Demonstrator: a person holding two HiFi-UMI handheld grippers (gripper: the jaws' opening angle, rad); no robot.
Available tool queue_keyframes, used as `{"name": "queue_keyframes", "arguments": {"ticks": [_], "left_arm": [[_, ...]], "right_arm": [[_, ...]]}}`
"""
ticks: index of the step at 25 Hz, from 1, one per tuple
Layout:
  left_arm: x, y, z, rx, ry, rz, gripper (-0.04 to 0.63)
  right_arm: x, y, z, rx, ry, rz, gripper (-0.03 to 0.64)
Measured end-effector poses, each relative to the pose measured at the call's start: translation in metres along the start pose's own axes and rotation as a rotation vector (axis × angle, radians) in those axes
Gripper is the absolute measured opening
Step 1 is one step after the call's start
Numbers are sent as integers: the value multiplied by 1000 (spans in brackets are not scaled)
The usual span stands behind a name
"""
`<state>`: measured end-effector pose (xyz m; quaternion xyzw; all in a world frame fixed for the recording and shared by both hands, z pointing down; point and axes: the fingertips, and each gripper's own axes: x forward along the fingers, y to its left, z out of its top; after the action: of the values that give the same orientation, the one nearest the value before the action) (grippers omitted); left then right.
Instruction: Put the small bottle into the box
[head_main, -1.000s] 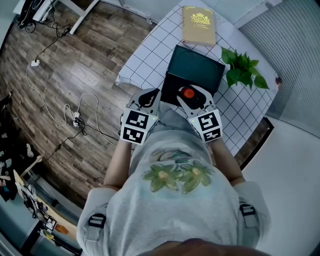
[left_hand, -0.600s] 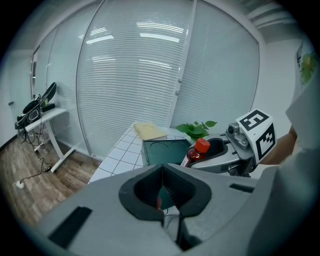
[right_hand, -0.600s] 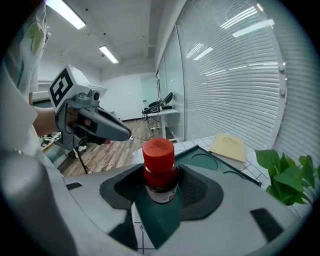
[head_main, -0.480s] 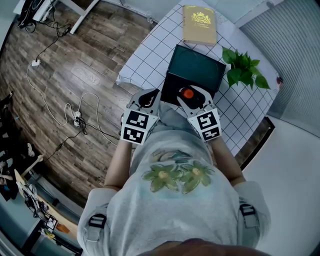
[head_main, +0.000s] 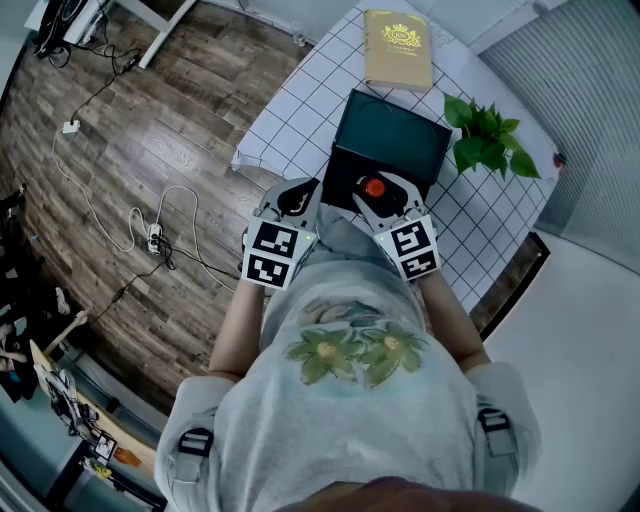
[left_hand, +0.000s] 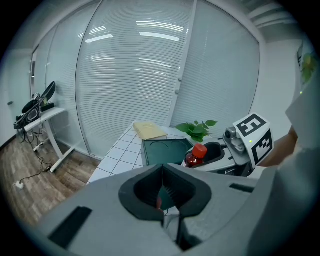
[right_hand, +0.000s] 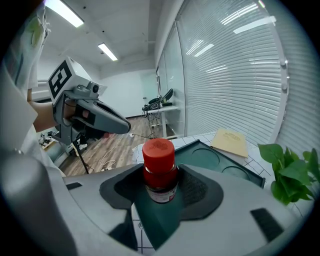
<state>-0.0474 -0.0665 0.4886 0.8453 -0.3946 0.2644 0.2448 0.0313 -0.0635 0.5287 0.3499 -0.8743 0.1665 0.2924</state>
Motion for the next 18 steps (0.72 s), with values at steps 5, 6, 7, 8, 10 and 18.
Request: {"name": "queue_keyframes", "arguments": {"ticks": [5,6,7,8,10,18], "left_arm": [[1,1,1,3,2,0,12],[1,1,1,3,2,1,12],[2,1,1,2,1,1,12],[2,1,2,1,-1,1,12],[3,2,1,0,0,1,12],[4,5,-1,-5,8,2,12]], "right_arm": [[3,-1,-5,-3,12,1,216],[4,-1,-6,-2,13,3,216],[5,-1,-7,-2,13,4,217],[5,-1,-7,-1,14,5,217],[6,-1,-7,-1,16,7,216],[13,-1,-10,3,29,17,217]]}}
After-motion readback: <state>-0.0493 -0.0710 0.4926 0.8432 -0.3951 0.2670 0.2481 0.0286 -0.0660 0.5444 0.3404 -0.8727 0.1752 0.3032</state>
